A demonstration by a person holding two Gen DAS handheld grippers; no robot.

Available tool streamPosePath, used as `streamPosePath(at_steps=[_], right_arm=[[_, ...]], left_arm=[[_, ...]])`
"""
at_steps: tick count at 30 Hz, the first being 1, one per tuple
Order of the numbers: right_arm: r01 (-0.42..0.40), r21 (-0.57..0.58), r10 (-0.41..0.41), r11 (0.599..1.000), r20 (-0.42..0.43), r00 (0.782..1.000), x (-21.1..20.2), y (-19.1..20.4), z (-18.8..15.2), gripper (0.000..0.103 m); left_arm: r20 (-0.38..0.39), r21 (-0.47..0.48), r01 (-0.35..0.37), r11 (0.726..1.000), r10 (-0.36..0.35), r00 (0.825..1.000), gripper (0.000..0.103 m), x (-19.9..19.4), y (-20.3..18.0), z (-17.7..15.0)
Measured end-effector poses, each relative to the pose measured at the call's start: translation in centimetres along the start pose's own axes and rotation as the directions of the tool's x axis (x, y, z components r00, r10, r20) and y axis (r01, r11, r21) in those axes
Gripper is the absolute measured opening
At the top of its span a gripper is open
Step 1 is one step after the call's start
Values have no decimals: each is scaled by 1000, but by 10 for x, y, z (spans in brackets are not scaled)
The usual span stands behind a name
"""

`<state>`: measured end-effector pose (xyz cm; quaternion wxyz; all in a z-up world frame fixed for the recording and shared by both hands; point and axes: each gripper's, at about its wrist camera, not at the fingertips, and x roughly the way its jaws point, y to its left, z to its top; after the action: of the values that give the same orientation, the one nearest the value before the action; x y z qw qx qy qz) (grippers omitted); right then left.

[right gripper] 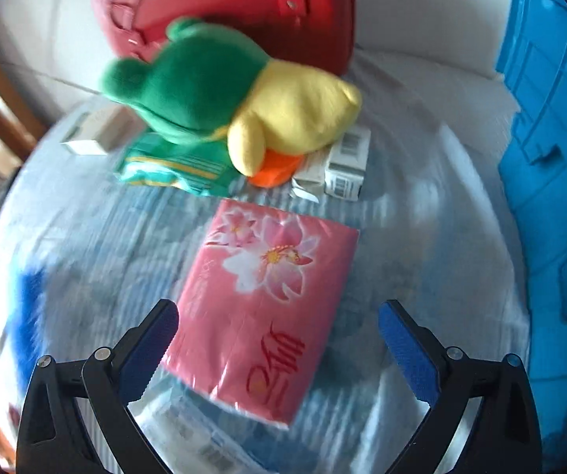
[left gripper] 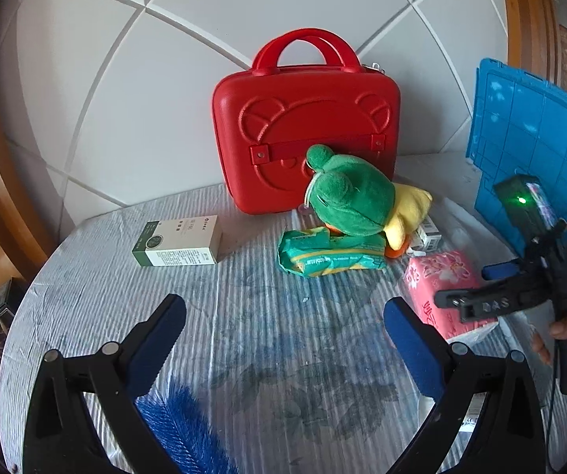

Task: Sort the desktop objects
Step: 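Grasp the pink tissue pack with right gripper while left gripper grasps the white packet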

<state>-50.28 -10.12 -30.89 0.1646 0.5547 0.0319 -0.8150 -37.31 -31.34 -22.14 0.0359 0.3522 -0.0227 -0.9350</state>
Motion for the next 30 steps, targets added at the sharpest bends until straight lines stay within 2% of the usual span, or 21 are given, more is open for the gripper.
streamPosePath(at_steps=[2,4,6,7,8,11,13,14,17,19,20,21,22,23,24,26,27,29,30], right_arm=[[19,69,-15,997,-60,998,20,3,2,103],[48,47,-41,998,-131,990,40,9,1,102],[48,9,-46,999,-123,991,43,11,-3,102],[42,3,-42,999,-103,994,39,8,-4,100],[37,-3,-37,999,-92,995,36,5,-5,93],[41,-42,-45,998,-93,995,30,-4,-4,89],[27,-52,-32,998,-98,995,28,-12,-3,89],[23,-54,-28,998,-101,995,27,-16,-2,89],[8,-60,-15,998,-111,994,24,-24,-2,89],[3,-63,-10,998,-115,993,23,-27,-2,89],[0,-66,-8,998,-115,993,23,-28,-1,89],[-4,-66,-4,998,-115,993,22,-29,-1,90],[-9,-61,1,998,-115,993,21,-31,-1,90],[-14,-56,7,998,-114,993,20,-32,-1,90],[-18,-50,12,999,-114,993,19,-34,-1,90],[-21,-46,16,999,-114,993,17,-37,-1,90],[-22,-45,17,999,-113,993,16,-38,-1,90],[-25,-41,21,999,-113,993,15,-41,-2,90],[-27,-41,22,999,-113,993,14,-42,-2,90]], left_arm=[[-16,32,17,999,-17,1000,102,2,-8,-6],[-29,73,64,995,-62,998,102,4,-17,-10],[-37,142,133,981,-129,991,102,7,-31,-17],[-53,180,175,968,-168,984,102,10,-39,-20],[-69,215,216,953,-206,976,102,13,-48,-23],[-141,339,327,882,-296,945,102,27,-81,-36],[-205,428,438,790,-388,899,102,34,-102,-47],[-244,494,480,725,-415,877,102,37,-114,-54],[-298,666,520,536,-448,843,102,35,-142,-69],[-358,722,570,392,-493,793,102,30,-154,-73],[-385,739,587,330,-507,771,102,28,-158,-75],[-436,752,613,242,-515,738,102,27,-163,-79],[-482,757,631,168,-508,713,102,28,-167,-83],[-521,760,642,104,-492,697,102,30,-170,-88],[-550,760,648,53,-478,685,102,32,-173,-91],[-592,757,653,-22,-446,672,102,41,-177,-99],[-608,752,658,-45,-434,665,102,46,-179,-102],[-632,738,670,-80,-428,645,102,55,-182,-105],[-644,721,688,-82,-445,622,102,59,-183,-102]])
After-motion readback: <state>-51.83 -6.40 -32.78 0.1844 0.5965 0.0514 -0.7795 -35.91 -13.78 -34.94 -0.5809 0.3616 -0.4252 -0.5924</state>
